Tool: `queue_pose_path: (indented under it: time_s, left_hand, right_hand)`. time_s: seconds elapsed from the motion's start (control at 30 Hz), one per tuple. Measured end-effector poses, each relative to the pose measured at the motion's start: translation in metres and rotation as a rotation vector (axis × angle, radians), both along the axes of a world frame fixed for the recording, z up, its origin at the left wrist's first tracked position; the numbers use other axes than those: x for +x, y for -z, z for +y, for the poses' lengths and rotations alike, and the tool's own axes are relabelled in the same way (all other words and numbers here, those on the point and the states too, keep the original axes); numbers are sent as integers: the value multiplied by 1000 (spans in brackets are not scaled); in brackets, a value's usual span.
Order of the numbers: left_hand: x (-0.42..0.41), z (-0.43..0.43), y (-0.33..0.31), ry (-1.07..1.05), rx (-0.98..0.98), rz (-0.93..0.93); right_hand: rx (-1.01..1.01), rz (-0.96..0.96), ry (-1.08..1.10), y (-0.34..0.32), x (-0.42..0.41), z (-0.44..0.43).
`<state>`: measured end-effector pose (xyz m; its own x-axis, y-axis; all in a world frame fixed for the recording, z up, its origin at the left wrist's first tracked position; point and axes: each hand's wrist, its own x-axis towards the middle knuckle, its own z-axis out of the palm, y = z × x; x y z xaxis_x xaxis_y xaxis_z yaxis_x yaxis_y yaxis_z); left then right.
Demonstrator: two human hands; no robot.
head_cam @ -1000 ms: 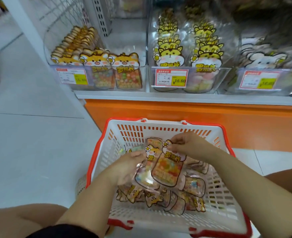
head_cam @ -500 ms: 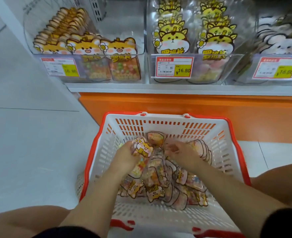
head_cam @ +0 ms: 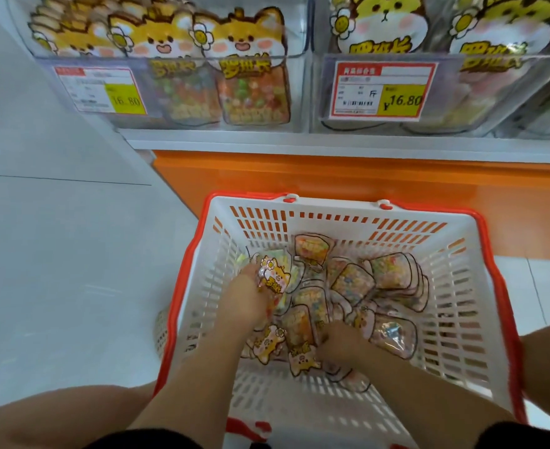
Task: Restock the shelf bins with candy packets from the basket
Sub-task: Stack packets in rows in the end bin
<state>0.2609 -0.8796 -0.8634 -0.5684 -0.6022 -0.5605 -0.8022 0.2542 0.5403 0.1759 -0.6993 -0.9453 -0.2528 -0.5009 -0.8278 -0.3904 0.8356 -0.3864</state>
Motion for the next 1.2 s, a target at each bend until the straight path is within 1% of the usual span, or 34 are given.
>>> queue_pose_path:
  time_s: [0.07,0.17,0.23,0.3,0.37,0.47,0.6,0.67,0.73,0.83,0.93,1.0,1.1,1.2]
  left_hand:
    - [-5,1,-3,13,19,7]
    - [-13,4,-17,22,15,48]
    - [-16,6,-32,25,24,64]
    - [-16,5,-48,34,42,90]
    - [-18,2,-65,73,52,119]
    - [-21,-7,-93,133,68,124]
    - [-21,-20,-146,261,69,153]
    - [-19,-25,-176,316,81,213]
    - [-16,-23,-206,337,152,299]
    - [-7,-17,-235,320,297,438]
    - [4,-15,-246,286,402,543]
    - [9,-13,-249,224,518,591]
    - [9,-15,-246,143,644,652]
    - [8,-18,-246,56,694,685]
  right_hand:
    - [-40,4,102,-10,-17,1]
    - [-151,92,211,-37,-47,8]
    - [-255,183,228,-63,-65,15]
    - [-379,322,235,-95,-80,21]
    - [-462,453,191,-130,-92,21]
    - [-512,556,33,-192,-104,22]
    - [-600,596,-113,-285,-105,26]
    - [-683,575,-135,-322,-97,20]
    - [-762,564,-150,-348,-86,6]
    - [-830,586,-147,-369,-65,-19]
    - [-933,624,-119,-379,-51,-38]
    - [-980,623,-84,-382,-45,-47]
    - [-982,664,-75,-380,-44,-61]
    - [-961,687,-71,-379,-45,-73]
